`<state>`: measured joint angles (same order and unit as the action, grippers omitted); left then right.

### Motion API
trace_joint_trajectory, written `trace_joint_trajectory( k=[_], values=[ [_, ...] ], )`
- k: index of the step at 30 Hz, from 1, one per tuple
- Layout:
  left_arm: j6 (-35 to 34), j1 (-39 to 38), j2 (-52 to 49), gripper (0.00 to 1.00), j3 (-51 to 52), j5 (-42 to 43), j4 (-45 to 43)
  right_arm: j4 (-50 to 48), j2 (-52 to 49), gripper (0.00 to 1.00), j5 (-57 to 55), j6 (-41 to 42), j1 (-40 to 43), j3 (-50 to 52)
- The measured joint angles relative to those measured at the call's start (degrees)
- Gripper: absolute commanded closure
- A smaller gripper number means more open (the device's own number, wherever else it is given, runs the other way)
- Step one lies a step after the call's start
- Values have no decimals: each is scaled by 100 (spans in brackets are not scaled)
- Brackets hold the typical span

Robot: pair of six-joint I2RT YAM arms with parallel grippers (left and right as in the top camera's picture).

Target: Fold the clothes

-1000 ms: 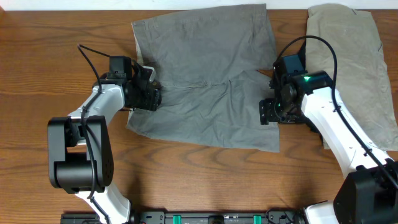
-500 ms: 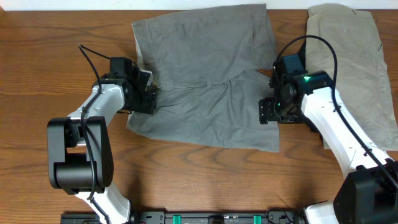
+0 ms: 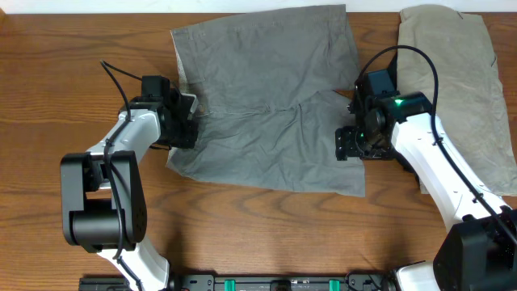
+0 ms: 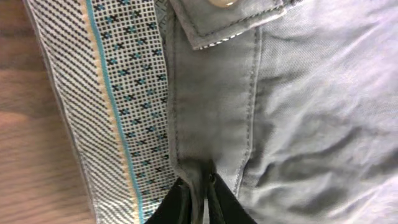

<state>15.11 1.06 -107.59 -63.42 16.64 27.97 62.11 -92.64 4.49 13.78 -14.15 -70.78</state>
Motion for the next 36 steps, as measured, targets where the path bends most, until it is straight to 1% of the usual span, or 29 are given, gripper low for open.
trace_joint_trajectory(
  k=[4, 8, 11, 15, 22, 29, 30, 32, 33, 34, 36],
  values=[
    [-35, 2, 0, 94, -140, 68, 210, -4, 0, 26, 0, 0, 0, 0],
    [-162, 7, 2, 94, -586, 122, 533, -2, 0, 26, 0, 0, 0, 0],
    [-367, 46, 87, 94, -831, 140, 612, -2, 0, 26, 2, 0, 0, 0],
    [-737, 181, 404, 94, -861, 70, 776, -2, 0, 26, 0, 0, 0, 0],
    [-1305, 299, 612, 94, -861, -682, 1292, -4, 0, 25, 2, -2, 0, 0],
    [-2013, 297, 597, 93, -540, -1609, 1257, -11, 0, 25, 2, -2, 0, 0],
    [-2076, 299, 570, 88, -498, -1696, 1261, -15, 0, 25, 2, 0, 0, 0],
    [-2151, 299, 509, 61, -463, -1801, 1259, -17, 0, 25, 2, 0, 0, 0],
    [-2205, 302, 472, 42, -463, -1856, 1257, -17, 0, 26, 2, 0, 0, 0],
    [-2253, 302, 439, 28, -463, -1888, 1255, -17, 0, 25, 2, -2, 0, 0],
    [-2326, 304, 396, 21, -463, -1947, 1259, -13, 0, 25, 2, -2, 0, 0]
  ],
)
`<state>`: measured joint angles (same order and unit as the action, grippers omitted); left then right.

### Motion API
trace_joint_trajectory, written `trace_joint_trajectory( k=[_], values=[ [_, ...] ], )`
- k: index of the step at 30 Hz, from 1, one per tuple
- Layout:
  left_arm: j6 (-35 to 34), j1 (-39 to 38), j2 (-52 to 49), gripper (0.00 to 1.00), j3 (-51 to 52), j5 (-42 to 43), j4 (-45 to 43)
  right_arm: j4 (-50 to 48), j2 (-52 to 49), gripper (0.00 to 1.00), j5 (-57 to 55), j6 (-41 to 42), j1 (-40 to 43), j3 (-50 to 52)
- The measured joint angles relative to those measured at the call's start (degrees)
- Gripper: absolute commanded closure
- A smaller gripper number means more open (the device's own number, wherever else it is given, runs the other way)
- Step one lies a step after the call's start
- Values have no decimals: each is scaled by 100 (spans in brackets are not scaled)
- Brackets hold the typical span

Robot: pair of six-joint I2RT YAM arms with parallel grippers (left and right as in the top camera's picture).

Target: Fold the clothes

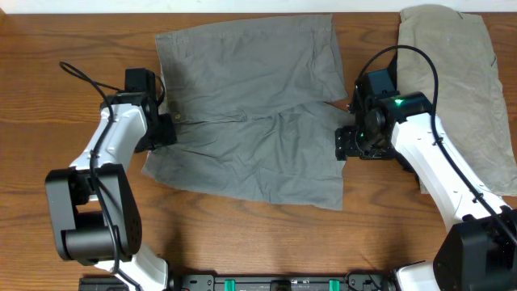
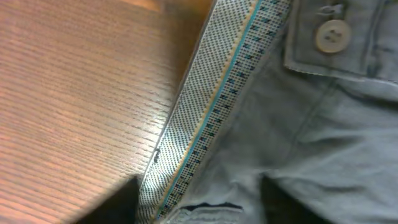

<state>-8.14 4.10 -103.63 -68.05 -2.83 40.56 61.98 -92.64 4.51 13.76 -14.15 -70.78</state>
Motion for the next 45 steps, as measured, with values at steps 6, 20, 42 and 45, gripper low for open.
trace_joint_trajectory(
  k=[6, 20, 42, 45],
  values=[
    [-111, 0, 7, 20, -13, -61, 511, 87, 0, 27, 42, 0, -11, 0],
    [-629, 31, 1589, 20, 42, -59, 1388, -17, 0, 21, -11, 385, -1235, 144],
    [-3082, 31, 1405, 22, 2129, -81, -505, -1086, 0, 36, -431, 2210, -1646, 1749],
    [-3685, 31, 1405, 22, 2404, -251, -745, -1086, 0, 36, -673, 2741, -1646, 1766]
  ],
)
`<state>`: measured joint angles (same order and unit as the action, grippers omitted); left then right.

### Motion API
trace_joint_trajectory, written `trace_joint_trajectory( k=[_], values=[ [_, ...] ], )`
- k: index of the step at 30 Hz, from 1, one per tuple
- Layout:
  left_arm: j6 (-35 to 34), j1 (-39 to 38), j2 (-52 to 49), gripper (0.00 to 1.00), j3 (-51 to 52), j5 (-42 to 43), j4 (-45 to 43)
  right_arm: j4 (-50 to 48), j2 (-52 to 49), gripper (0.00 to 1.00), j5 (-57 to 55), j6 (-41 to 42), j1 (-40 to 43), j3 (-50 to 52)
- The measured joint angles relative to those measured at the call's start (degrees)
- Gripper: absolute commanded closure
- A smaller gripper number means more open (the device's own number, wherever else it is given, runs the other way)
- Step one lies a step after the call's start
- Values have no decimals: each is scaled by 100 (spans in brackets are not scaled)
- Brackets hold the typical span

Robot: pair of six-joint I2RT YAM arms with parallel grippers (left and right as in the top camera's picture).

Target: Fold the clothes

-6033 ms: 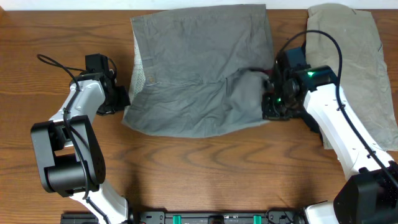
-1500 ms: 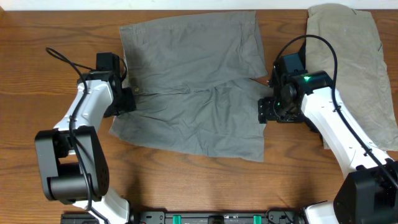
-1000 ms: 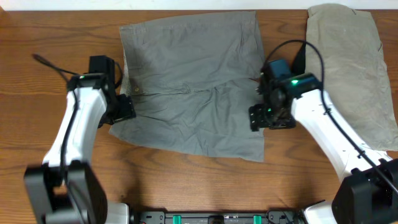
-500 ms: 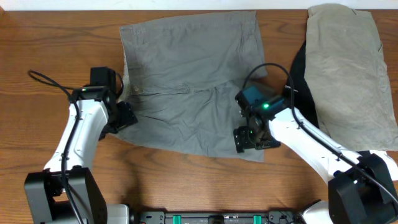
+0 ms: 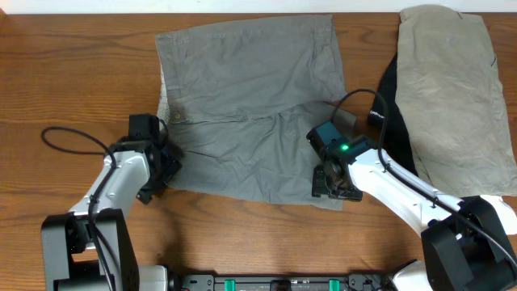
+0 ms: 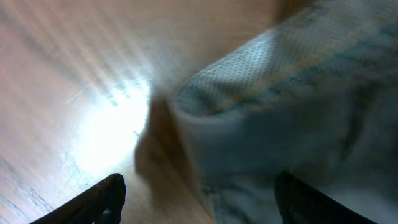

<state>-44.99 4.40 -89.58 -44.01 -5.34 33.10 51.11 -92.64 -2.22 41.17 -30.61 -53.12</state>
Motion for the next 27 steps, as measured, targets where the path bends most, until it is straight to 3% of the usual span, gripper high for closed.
trace_joint_trajectory(
  k=[4, 10, 20, 27],
  values=[
    [-688, 0, 0, 22, 157, -240, -203, -2, 0, 26, -243, 619, 0, 0],
    [-1182, 0, 0, 22, 177, -483, -586, 4, 0, 27, -328, 1163, 0, 2],
    [-1355, 0, 0, 21, 177, -581, -870, 358, 0, 32, -286, 1980, -4, 7],
    [-1355, 0, 0, 22, 177, -581, -872, -44, 0, 33, -306, 2492, -199, 111]
  ],
)
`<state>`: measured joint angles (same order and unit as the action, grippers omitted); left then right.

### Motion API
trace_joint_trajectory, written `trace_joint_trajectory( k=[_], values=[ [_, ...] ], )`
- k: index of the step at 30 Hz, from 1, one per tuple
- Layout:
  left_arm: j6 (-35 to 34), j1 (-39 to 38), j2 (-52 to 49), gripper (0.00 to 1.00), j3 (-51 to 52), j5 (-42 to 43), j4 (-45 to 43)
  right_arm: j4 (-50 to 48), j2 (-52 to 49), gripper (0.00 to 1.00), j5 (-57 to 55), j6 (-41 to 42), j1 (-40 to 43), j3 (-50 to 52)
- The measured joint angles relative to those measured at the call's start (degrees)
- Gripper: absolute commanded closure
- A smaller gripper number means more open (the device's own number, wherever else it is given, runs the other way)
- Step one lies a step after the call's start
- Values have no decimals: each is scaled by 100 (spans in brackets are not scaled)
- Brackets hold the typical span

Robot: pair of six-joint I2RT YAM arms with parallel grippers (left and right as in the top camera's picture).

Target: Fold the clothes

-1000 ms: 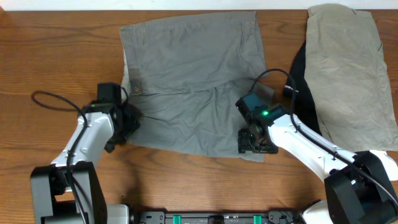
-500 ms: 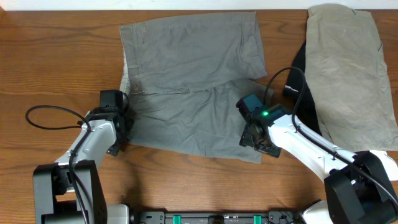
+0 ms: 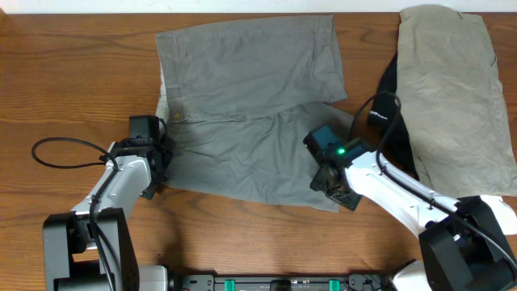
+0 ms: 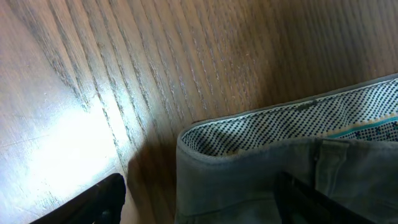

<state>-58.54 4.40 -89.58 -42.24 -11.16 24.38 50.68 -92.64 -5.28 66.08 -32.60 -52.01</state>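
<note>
Grey shorts lie spread flat on the wooden table, waistband to the left, legs to the right. My left gripper sits at the near corner of the waistband. In the left wrist view the gripper is open, its dark fingers far apart on either side of the patterned waistband corner. My right gripper rests on the near hem corner of the right leg; its jaws are hidden under the wrist.
A beige garment lies at the right, partly over a black cloth. The left arm's cable loops over the table at the left. Bare wood shows along the front edge.
My left gripper has moved slightly farther onto the waistband corner, which now lies between its open fingers. The right gripper has shifted only a little at the hem corner.
First my left gripper was shut on the waistband at the fly and the shorts lay skewed. Then the shorts lay farther left and flatter, with the left gripper open at the waistband. Later both grippers were at the near corners, where they are now.
</note>
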Motion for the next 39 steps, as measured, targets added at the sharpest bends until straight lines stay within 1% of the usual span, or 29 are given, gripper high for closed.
trace_joint_trajectory(
  k=[7, 11, 24, 25, 26, 29, 30, 31, 37, 38, 39],
  values=[
    [0, 0, 0, 21, 0, 2, 133, -411, 0, 33, -70, 160, -461, 278],
    [0, 0, 0, 21, 0, 2, 236, -446, 0, 32, -74, 227, -651, 376],
    [0, 0, 0, 21, 2, 0, 240, -494, 2, 27, -81, 275, -675, 566],
    [0, 0, 0, 21, 2, 0, 243, -511, 2, 30, -81, 269, -675, 568],
    [0, 0, 0, 21, 0, 2, 245, -533, 2, 38, -83, 251, -675, 568],
    [0, 0, 0, 21, 2, 2, 273, -678, 2, 96, -85, 129, -675, 575],
    [0, 0, 0, 21, 2, 0, 297, -695, 2, 99, -83, 116, -675, 575],
    [0, 0, 0, 21, 2, 0, 330, -710, 2, 99, -83, 85, -675, 575],
    [2, 0, 0, 22, 2, 0, 511, -737, 2, 99, -85, -101, -675, 575],
    [0, 0, 0, 24, 2, 0, 518, -734, 2, 99, -87, -125, -675, 575],
    [0, 0, 0, 29, 2, 0, 522, -730, 2, 99, -92, -146, -675, 575]
  ],
)
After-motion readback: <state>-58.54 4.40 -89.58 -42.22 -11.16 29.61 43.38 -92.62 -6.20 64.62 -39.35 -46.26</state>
